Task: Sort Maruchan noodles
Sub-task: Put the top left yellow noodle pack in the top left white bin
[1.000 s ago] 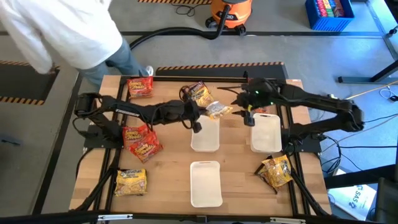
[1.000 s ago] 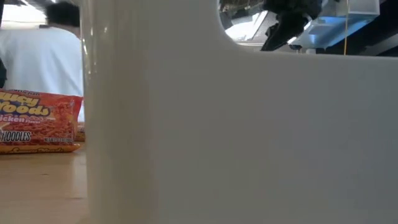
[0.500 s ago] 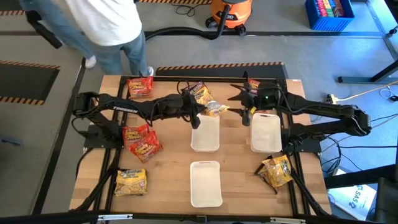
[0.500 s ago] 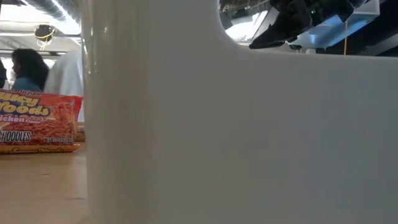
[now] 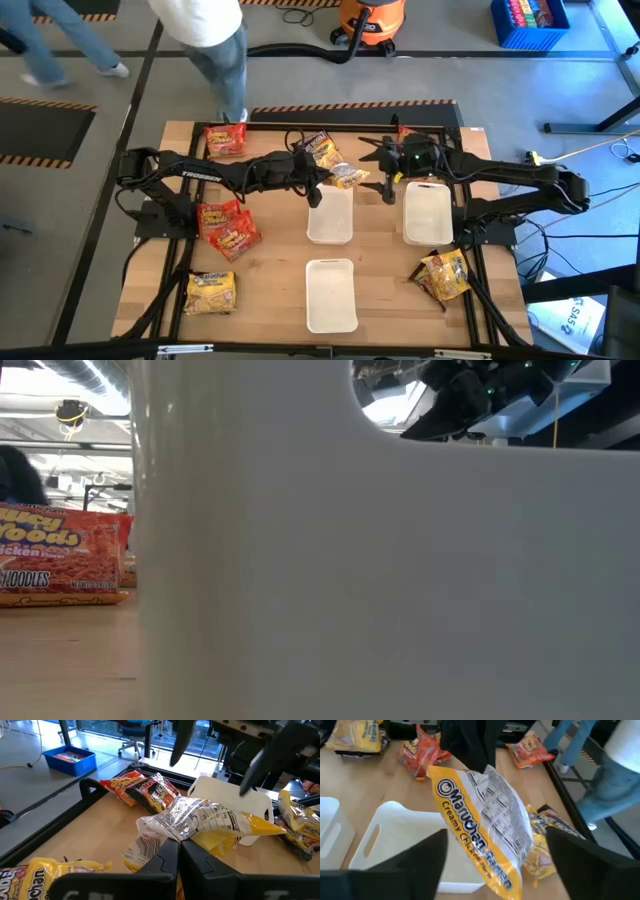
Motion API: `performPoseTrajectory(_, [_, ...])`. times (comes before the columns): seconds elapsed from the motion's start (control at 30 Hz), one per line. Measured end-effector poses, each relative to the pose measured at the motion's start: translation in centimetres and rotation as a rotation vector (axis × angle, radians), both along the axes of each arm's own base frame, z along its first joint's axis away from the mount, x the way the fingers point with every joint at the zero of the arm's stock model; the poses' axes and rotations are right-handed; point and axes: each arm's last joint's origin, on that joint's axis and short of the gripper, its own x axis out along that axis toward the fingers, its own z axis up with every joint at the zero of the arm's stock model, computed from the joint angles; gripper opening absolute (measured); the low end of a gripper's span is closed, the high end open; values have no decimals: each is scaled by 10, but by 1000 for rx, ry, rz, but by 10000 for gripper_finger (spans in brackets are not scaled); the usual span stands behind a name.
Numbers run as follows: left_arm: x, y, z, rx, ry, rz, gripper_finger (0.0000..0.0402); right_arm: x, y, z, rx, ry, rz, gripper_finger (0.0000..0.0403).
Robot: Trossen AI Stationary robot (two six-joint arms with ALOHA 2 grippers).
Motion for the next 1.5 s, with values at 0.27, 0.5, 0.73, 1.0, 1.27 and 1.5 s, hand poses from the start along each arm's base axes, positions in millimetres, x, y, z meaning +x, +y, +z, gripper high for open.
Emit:
performPoseTrajectory(0.27, [-1, 4, 0, -26, -9, 21, 0, 13, 2, -13, -52, 35, 77, 379])
performPoseTrajectory(0.5, [-1, 5, 1, -46, -24, 22, 0, 34, 10, -26, -259, 69, 15, 347])
performPoseTrajectory(0.73, [1, 4, 3, -64, -57, -28, 0, 47, 8, -32, -306, 98, 0, 340])
performPoseTrajectory(1.0, [1, 3, 5, -74, -75, -53, 0, 56, 8, -37, -283, 72, 42, 321])
performPoseTrajectory(1.27, [1, 3, 5, -72, -76, -48, 3, 57, 8, -36, -284, 57, 40, 204])
performPoseTrajectory(1.5, [-6, 5, 11, -50, -55, -42, 60, 56, 8, -36, -274, 59, 35, 126])
